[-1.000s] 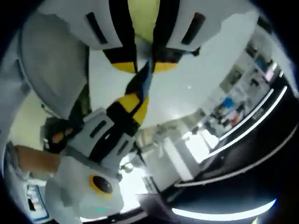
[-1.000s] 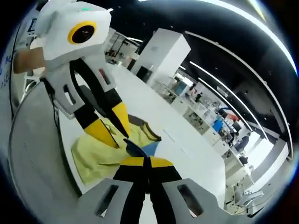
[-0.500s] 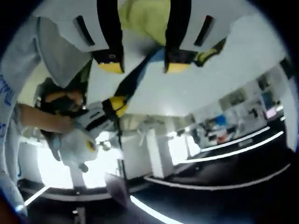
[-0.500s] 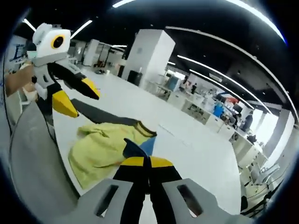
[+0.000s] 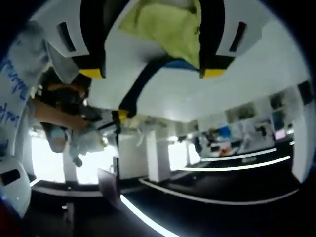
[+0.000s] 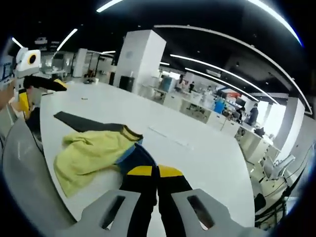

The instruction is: Fold the garment on the visible template until the final outline fits inside the template.

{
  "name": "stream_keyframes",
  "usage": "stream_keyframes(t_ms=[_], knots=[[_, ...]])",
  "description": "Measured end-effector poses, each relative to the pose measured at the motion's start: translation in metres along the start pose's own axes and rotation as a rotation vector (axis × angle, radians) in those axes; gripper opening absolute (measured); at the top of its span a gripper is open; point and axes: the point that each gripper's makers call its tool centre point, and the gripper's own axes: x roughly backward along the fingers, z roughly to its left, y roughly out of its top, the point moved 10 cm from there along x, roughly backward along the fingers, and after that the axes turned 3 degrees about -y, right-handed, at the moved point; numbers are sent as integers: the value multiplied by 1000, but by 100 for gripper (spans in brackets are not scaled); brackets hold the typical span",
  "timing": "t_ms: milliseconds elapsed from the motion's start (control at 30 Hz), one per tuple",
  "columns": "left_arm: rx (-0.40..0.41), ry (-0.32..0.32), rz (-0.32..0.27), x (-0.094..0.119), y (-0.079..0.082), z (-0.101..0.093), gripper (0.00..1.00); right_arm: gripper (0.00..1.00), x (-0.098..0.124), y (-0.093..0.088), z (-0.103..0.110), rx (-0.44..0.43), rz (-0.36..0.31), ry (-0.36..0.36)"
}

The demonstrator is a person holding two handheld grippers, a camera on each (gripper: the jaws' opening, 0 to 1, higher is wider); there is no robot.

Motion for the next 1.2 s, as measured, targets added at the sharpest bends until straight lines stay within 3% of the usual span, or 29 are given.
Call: stream_keyframes(t_ms=[133,300,567,1200], knots=[[13,23,10,4,-2,3,86,1,-5,-7,-12,-16,13,-9],[20,58,-16,8,-2,5,89,1,-17,-20,-34,-38,29,-10],[17,42,-31,5,0,3,100,1,-30,-34,-55,-42,47,-29],[59,118,-38,21,-2,16,100,1,-53,-79,-111,-87,164,-143]])
